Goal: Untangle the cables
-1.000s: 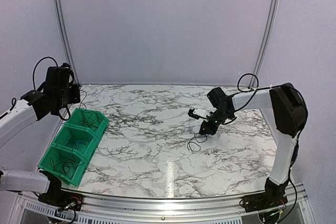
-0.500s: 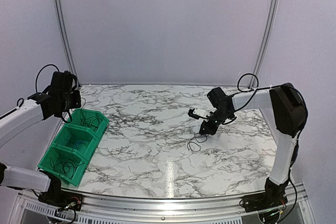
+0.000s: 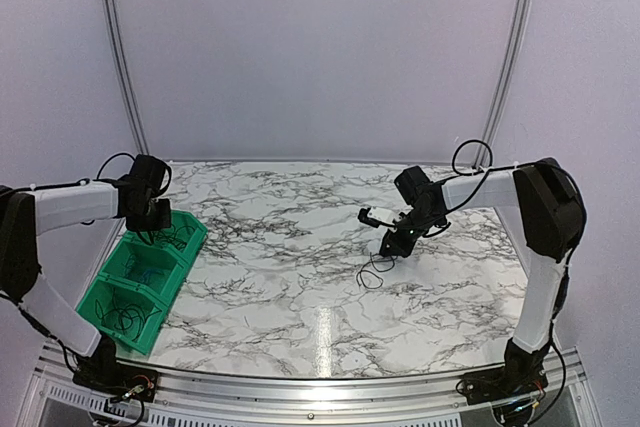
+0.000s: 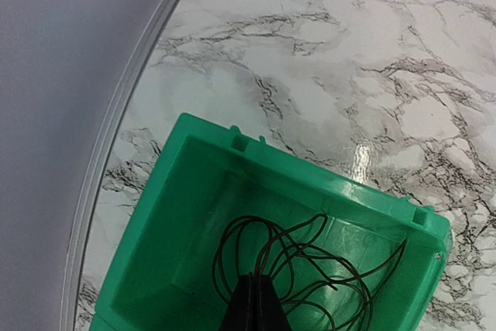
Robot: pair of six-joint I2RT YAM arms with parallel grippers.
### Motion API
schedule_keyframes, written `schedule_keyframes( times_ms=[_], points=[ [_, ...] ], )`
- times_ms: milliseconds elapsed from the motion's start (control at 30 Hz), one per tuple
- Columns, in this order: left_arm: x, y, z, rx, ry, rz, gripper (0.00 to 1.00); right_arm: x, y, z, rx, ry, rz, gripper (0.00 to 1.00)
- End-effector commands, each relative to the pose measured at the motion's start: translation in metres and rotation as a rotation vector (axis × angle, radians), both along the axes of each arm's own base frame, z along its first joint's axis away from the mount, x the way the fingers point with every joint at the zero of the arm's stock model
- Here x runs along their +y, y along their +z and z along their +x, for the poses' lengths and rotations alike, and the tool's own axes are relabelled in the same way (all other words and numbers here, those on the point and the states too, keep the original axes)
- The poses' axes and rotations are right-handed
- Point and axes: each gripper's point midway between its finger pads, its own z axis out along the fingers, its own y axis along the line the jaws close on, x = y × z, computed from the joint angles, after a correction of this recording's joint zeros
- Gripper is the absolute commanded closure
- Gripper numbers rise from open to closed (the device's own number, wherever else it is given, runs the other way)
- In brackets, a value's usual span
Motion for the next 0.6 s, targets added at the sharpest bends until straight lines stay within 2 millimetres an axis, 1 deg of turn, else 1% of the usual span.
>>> schedule_keyframes(
  times_ms=[0, 67, 133, 233, 267, 300, 333, 400, 433, 467, 533, 567],
  points=[
    [-0.008, -0.008, 0.010, 0.023, -0.006, -0.050, 1.00, -0.028, -0.029, -0.024, 0.111, -0.021, -0.134, 0.87],
    [-0.005, -0.007, 0.009, 0.026, 0.004, -0.039, 1.00, -0.028, -0.028, -0.024, 0.110, -0.021, -0.134, 0.87],
    [-0.001, 0.002, 0.009, 0.000, 0.021, -0.029, 1.00, -0.028, -0.027, -0.024, 0.106, -0.020, -0.132, 0.87],
    [0.004, 0.032, 0.007, -0.072, 0.038, -0.015, 0.83, -0.027, -0.023, -0.022, 0.095, -0.022, -0.127, 0.87],
    [0.007, 0.044, 0.005, -0.103, 0.046, -0.007, 0.71, -0.026, -0.021, -0.021, 0.090, -0.023, -0.124, 0.87],
    [0.012, 0.060, 0.003, -0.144, 0.058, 0.006, 0.64, -0.026, -0.019, -0.021, 0.085, -0.023, -0.123, 0.87],
    [0.016, 0.074, 0.000, -0.181, 0.070, 0.018, 0.59, -0.026, -0.018, -0.020, 0.080, -0.023, -0.122, 0.87],
    [0.019, 0.097, -0.007, -0.234, 0.075, 0.021, 0.53, -0.026, -0.015, -0.018, 0.068, -0.026, -0.118, 0.87],
    [0.017, 0.108, -0.009, -0.259, 0.065, 0.006, 0.52, -0.026, -0.013, -0.018, 0.063, -0.026, -0.117, 0.87],
    [0.009, 0.117, -0.011, -0.283, 0.036, -0.026, 0.51, -0.026, -0.011, -0.017, 0.058, -0.028, -0.114, 0.87],
    [-0.019, 0.130, -0.016, -0.323, -0.048, -0.110, 0.49, -0.025, -0.008, -0.016, 0.047, -0.029, -0.111, 0.88],
    [-0.034, 0.138, -0.019, -0.345, -0.089, -0.141, 0.49, -0.025, -0.007, -0.016, 0.045, -0.029, -0.110, 0.92]
  ],
)
